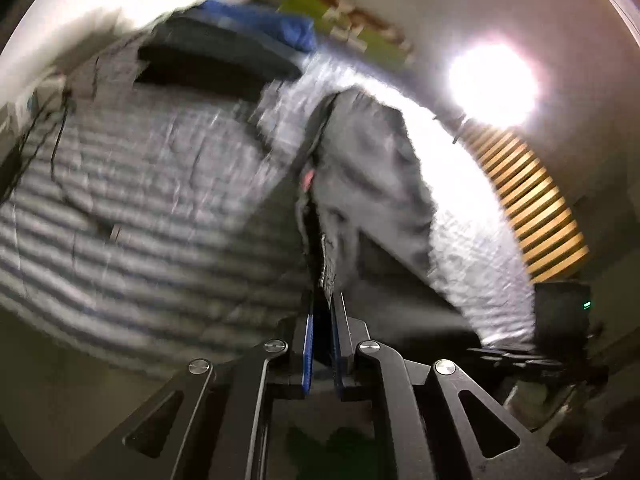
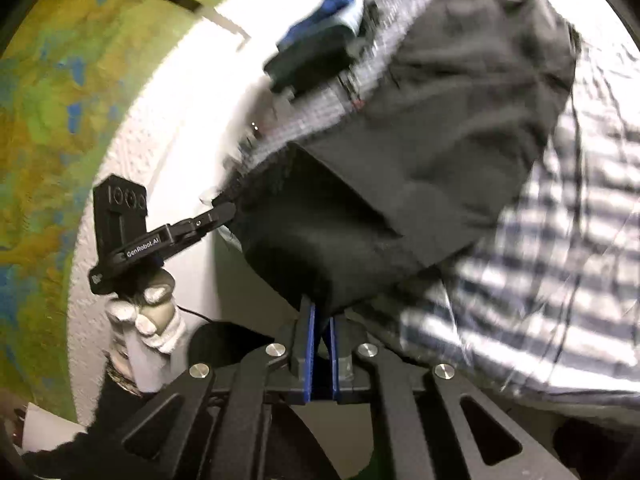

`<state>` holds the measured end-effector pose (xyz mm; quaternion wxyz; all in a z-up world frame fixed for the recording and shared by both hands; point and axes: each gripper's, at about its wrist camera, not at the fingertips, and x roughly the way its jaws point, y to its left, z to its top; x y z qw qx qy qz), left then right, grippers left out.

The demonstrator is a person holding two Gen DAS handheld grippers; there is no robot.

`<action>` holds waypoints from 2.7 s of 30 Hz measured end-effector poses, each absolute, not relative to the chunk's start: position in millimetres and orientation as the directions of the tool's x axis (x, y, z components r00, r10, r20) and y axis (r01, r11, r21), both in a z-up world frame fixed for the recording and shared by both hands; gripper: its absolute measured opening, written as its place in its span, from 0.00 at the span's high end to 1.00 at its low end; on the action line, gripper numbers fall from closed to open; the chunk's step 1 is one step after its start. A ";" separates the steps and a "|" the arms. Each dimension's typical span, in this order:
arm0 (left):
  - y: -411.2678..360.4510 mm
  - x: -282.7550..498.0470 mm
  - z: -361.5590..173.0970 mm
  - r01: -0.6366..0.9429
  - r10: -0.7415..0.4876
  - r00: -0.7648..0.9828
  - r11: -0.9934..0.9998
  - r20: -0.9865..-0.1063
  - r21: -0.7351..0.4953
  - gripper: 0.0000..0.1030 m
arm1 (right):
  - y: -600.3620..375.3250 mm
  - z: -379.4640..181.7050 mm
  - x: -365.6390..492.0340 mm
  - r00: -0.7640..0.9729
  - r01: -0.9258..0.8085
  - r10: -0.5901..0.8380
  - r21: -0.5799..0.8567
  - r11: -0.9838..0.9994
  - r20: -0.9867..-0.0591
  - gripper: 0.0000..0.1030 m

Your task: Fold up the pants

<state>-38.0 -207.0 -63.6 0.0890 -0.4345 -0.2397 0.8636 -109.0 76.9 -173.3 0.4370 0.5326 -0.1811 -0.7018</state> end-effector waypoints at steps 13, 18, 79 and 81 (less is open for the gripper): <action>-169.2 -145.7 41.6 -0.067 0.401 -0.685 -0.866 -0.608 -0.496 0.93 | 120.1 -79.7 -194.3 -0.268 0.431 -0.822 0.701 -0.568 -0.502 0.95; -152.0 -219.4 57.0 -0.086 0.423 -0.690 -0.854 -0.588 -0.513 0.93 | 135.1 -57.0 -249.0 -0.358 0.406 -0.779 0.665 -0.627 -0.515 0.95; -89.9 -356.6 -136.5 -0.121 0.172 -0.529 -0.985 -0.831 -0.127 0.67 | 106.8 -181.2 -421.3 -0.407 0.500 -0.424 0.191 -0.844 -0.809 0.73; -97.2 -365.6 -152.7 -0.075 0.186 -0.480 -0.982 -0.857 -0.171 0.67 | 102.4 -191.5 -424.9 -0.404 0.496 -0.386 0.156 -0.854 -0.830 0.76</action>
